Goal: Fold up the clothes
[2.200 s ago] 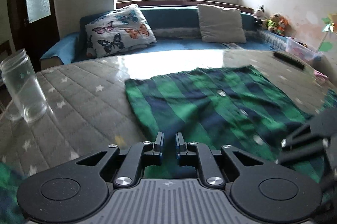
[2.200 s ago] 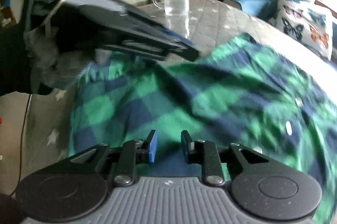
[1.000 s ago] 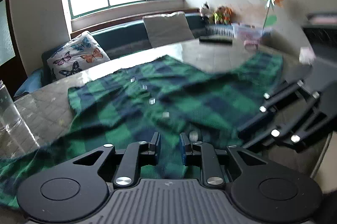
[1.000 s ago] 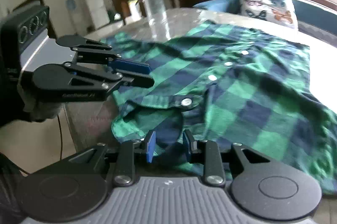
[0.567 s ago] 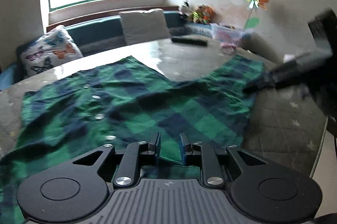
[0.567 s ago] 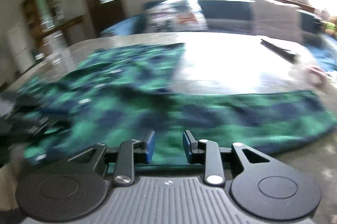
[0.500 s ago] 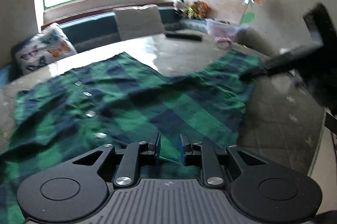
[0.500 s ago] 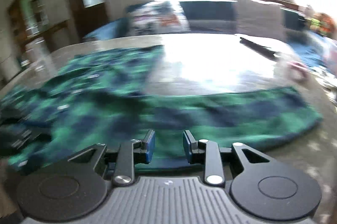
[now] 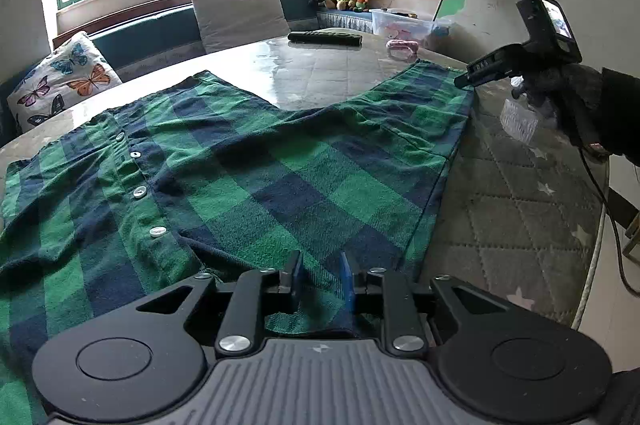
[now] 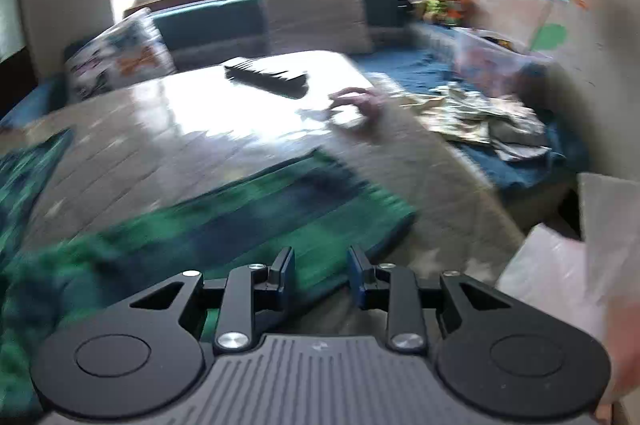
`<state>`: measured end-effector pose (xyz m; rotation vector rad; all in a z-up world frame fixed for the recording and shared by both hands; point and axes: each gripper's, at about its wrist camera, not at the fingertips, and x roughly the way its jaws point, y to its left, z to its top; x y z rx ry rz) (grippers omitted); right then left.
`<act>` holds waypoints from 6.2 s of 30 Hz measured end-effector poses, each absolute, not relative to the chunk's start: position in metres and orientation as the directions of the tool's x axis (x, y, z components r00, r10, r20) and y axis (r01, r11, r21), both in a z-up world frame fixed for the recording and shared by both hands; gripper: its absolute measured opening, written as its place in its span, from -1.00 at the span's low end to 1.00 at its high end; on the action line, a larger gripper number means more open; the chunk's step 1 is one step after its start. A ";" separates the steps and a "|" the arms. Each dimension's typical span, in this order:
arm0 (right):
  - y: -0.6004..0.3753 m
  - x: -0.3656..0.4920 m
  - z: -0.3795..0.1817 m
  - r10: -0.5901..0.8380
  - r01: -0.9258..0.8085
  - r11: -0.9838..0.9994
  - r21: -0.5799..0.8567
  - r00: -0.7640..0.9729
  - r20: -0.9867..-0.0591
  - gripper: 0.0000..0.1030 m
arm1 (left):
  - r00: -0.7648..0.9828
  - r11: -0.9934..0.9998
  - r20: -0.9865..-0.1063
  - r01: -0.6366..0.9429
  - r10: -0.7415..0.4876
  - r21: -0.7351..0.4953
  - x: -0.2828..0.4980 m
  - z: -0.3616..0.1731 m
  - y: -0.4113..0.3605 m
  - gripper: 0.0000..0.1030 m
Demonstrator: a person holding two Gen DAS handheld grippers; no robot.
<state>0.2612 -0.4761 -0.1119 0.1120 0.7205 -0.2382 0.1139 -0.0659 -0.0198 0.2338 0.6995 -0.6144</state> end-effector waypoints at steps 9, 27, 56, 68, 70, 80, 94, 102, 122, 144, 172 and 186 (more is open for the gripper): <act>-0.503 0.277 -0.121 -0.273 0.379 0.925 0.023 0.706 -0.653 -0.31 | 0.596 0.797 -0.663 0.603 -0.453 -0.003 0.116 -0.020 -0.069 -0.45; -0.462 0.240 -0.037 -0.145 0.218 0.971 0.098 0.865 -0.480 -0.90 | 0.668 0.843 -0.610 0.538 -0.426 -0.001 0.109 -0.004 -0.054 -0.17; -0.080 0.190 -0.004 0.652 -0.721 0.686 0.094 0.552 -0.520 -0.85 | 0.796 0.968 -0.552 0.230 -0.248 -0.103 0.060 -0.013 0.073 -0.07; -0.139 0.171 -0.018 0.601 -0.714 0.697 0.066 0.532 -0.597 -0.29 | 0.794 0.974 -0.565 0.189 -0.225 -0.123 0.061 -0.010 0.086 -0.07; -0.163 0.172 -0.028 0.553 -0.670 0.740 0.065 0.549 -0.627 -0.28 | 0.795 0.977 -0.567 0.170 -0.214 -0.130 0.064 -0.009 0.089 -0.08; -0.258 0.179 -0.089 0.397 -0.437 0.888 0.145 0.568 -0.721 -0.28 | 0.759 0.985 -0.630 0.098 -0.164 -0.139 0.088 -0.016 0.092 -0.32; -0.281 0.169 -0.082 0.407 -0.437 0.888 0.146 0.595 -0.693 -0.05 | 0.770 0.993 -0.628 0.065 -0.111 -0.097 0.092 -0.010 0.093 -0.88; -0.276 0.162 -0.091 0.367 -0.438 0.895 0.090 0.604 -0.708 0.09 | 0.827 0.995 -0.554 0.071 -0.095 -0.063 0.089 0.015 0.090 -0.92; -0.288 0.163 -0.098 0.284 -0.327 0.941 0.083 0.634 -0.719 0.10 | 0.811 1.000 -0.585 0.001 -0.014 -0.023 0.101 0.008 0.112 -0.91; -0.253 0.182 -0.098 0.377 -0.464 0.882 0.076 0.600 -0.706 -0.51 | 0.780 0.999 -0.626 0.021 0.010 0.042 0.103 -0.009 0.107 -0.89; -0.248 0.298 -0.096 0.141 -0.287 0.955 -0.080 0.671 -0.728 -0.46 | 0.817 0.999 -0.577 0.013 0.011 0.038 0.124 0.003 0.105 -0.87; -0.219 0.283 -0.098 0.286 -0.436 0.899 -0.036 0.649 -0.705 -0.44 | 0.837 0.999 -0.548 0.030 -0.004 0.037 0.115 0.015 0.100 -0.86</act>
